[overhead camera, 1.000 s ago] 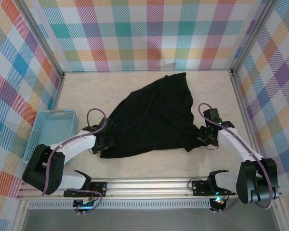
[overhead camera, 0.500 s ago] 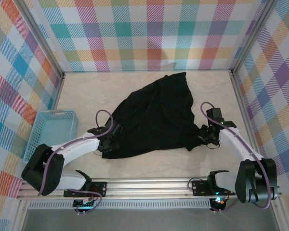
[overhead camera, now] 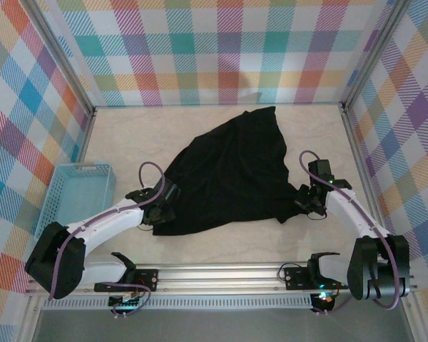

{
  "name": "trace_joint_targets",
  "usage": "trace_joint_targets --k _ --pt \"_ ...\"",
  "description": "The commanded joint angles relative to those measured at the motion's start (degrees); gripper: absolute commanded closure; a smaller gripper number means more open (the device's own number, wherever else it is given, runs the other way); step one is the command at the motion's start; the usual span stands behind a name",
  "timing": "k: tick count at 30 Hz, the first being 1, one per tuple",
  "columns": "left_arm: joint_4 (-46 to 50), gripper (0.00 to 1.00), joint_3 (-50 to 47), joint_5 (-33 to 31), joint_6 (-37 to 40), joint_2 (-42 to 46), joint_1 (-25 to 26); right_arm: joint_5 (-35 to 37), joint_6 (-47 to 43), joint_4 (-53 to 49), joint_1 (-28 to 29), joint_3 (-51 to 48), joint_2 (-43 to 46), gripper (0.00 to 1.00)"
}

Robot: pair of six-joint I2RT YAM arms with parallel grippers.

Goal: Fold the inside-out t-shirt

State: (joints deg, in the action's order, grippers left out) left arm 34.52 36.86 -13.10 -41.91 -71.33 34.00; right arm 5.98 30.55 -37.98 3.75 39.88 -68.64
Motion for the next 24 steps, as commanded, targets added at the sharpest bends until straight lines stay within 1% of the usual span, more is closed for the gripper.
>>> trace_joint_targets --k 1,6,12,14,17,21,22,24 --pt "2.09 0.55 -1.99 -0.42 -1.74 1.1 0.28 -0.25 -1.1 -0.17 -0.5 1.41 0.35 1.0" --pt "0.63 0.63 -2.92 1.77 -1.84 -0.19 0.28 0.01 -1.3 -0.6 -0.59 1.66 0.52 1.0" --pt "1.36 0.68 -2.85 2.1 -2.33 -3.22 0.28 0.27 -1.37 -1.15 -1.02 1.83 1.21 1.0" --pt "0.78 0.71 -3.07 2.53 -2.37 -4.22 0.28 0.27 -1.28 -1.15 -1.03 1.88 1.3 1.0" --pt "0.11 0.79 -2.96 2.48 -2.51 -5.41 0.28 0.11 -1.36 -1.29 -1.15 2.42 1.07 1.0" --pt "2.39 0.97 -0.3 -0.17 -2.02 -4.76 0.32 -0.34 -1.61 -2.37 -1.18 4.75 1.48 1.0" --pt "3.53 1.0 1.12 -1.28 -1.56 -3.8 0.13 -0.42 -1.63 -3.27 -1.2 5.82 1.73 1.0" --pt "6.45 1.0 4.61 -3.45 0.01 -1.41 -0.35 -1.19 -1.72 -5.31 -1.17 8.66 2.68 1.0"
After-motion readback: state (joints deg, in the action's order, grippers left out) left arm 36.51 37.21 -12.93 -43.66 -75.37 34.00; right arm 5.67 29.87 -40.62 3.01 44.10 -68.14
